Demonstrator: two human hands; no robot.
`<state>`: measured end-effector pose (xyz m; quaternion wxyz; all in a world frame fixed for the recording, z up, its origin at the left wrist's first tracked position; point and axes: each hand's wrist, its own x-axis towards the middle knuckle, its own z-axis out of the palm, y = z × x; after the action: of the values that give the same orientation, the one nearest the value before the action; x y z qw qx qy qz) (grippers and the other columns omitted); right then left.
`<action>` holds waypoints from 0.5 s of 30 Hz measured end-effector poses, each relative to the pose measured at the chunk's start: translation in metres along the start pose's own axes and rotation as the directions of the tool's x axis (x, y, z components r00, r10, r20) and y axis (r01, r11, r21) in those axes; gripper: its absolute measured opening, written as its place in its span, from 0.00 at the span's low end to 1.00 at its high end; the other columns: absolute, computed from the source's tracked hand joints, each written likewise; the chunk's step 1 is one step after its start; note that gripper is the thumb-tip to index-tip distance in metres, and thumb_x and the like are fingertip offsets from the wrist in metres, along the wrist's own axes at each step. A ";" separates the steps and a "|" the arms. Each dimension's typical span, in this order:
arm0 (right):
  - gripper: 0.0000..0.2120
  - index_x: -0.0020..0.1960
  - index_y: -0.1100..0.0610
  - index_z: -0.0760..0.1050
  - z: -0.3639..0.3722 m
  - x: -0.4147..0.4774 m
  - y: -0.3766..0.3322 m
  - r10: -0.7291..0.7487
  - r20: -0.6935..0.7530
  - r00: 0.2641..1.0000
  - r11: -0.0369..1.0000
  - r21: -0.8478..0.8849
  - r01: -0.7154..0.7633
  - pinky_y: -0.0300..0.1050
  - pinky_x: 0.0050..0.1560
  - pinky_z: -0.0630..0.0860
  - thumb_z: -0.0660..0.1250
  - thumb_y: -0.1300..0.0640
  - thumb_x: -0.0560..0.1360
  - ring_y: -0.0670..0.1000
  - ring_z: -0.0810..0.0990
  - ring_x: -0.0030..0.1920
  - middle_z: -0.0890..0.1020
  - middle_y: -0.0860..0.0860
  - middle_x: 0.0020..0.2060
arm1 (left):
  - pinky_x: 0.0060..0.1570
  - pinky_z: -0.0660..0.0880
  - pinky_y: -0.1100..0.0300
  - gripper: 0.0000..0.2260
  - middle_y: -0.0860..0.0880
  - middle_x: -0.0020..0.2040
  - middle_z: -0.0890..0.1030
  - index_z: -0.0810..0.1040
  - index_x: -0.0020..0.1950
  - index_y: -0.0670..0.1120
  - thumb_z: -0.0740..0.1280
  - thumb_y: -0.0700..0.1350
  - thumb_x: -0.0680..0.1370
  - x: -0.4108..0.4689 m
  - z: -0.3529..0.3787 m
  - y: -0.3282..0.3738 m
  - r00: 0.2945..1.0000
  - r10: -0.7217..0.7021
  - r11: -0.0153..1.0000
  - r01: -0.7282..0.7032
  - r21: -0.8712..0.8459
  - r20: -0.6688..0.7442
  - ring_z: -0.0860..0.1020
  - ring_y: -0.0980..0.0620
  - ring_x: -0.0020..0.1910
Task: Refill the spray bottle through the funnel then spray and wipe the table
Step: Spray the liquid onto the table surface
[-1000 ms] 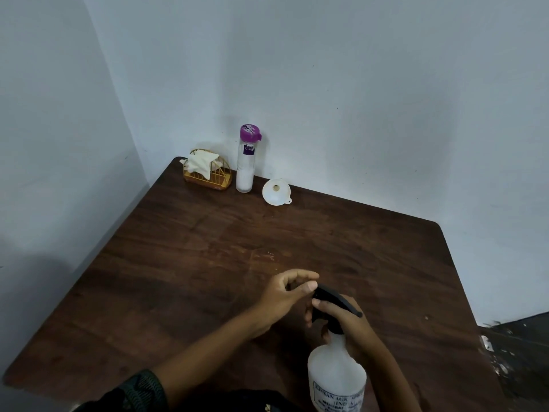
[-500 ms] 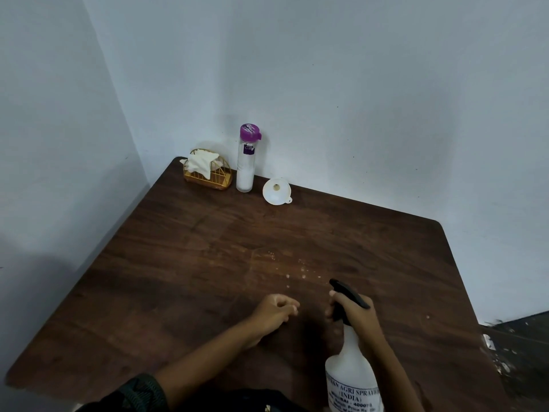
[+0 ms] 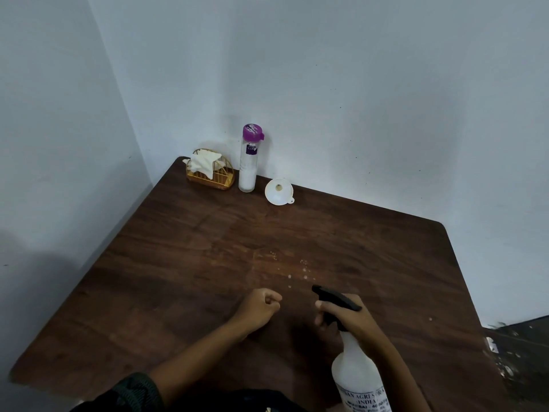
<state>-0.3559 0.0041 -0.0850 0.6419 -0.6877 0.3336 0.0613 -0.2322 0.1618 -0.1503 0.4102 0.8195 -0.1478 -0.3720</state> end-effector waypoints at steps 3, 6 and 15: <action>0.05 0.46 0.64 0.78 0.011 0.006 0.003 -0.015 0.012 1.000 0.992 -0.121 0.016 0.51 0.36 0.72 0.69 0.61 0.73 0.56 0.79 0.32 0.81 0.56 0.29 | 0.54 0.73 0.64 0.12 0.49 0.58 0.80 0.78 0.59 0.46 0.65 0.40 0.76 0.004 -0.010 -0.005 0.999 0.005 0.997 -0.002 0.083 -0.033 0.77 0.54 0.56; 0.05 0.42 0.65 0.79 0.021 0.013 0.005 0.007 -0.111 0.994 0.993 -0.117 -0.020 0.45 0.29 0.69 0.69 0.62 0.72 0.52 0.74 0.25 0.76 0.53 0.22 | 0.59 0.74 0.57 0.16 0.49 0.58 0.79 0.77 0.61 0.48 0.68 0.40 0.74 0.005 -0.020 -0.014 0.996 0.029 0.977 -0.010 0.215 -0.084 0.76 0.52 0.58; 0.06 0.48 0.63 0.79 0.017 -0.003 -0.005 -0.049 0.020 0.999 0.998 0.026 0.049 0.44 0.28 0.69 0.67 0.61 0.74 0.57 0.78 0.31 0.81 0.60 0.31 | 0.55 0.75 0.60 0.10 0.52 0.56 0.81 0.77 0.59 0.53 0.65 0.47 0.78 -0.024 -0.027 0.031 0.969 0.054 0.856 0.080 -0.511 0.241 0.79 0.55 0.54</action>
<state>-0.3496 0.0207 -0.0827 0.6555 -0.6866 0.3108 0.0483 -0.2270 0.1705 -0.1036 0.5910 0.6273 -0.0867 -0.4997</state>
